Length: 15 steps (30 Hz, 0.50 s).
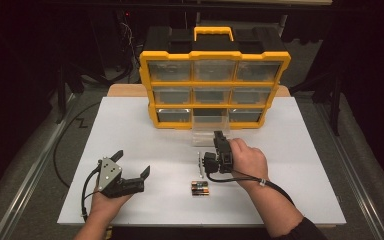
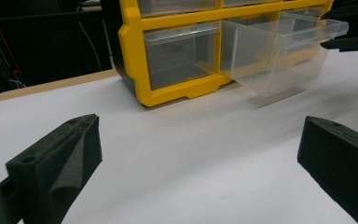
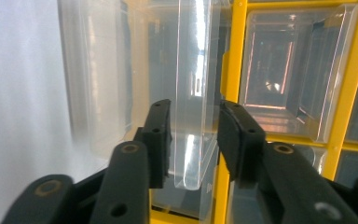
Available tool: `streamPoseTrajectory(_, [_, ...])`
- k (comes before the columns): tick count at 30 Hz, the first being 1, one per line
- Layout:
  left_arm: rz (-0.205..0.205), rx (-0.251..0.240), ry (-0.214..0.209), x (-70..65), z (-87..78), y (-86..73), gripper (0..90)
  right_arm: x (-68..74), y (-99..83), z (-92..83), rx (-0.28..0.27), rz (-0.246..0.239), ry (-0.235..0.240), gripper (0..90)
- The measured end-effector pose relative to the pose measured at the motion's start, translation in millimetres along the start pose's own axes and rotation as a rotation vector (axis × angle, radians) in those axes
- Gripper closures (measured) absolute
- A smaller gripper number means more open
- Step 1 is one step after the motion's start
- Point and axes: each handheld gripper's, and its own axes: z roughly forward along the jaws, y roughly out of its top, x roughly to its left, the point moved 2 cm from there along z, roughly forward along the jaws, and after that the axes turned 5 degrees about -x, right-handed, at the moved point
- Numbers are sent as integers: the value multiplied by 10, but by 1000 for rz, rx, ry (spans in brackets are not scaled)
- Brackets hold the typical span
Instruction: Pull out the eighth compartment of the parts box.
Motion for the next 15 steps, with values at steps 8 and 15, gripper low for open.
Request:
streamPoseTrajectory(8, [0,-5,1,0,-2,2,6,-11,-75,-103,-5,26,20,526])
streamPoseTrajectory(15, [3,-7,-2,1,-6,6,6,33,-228,-195,2,55,23,455])
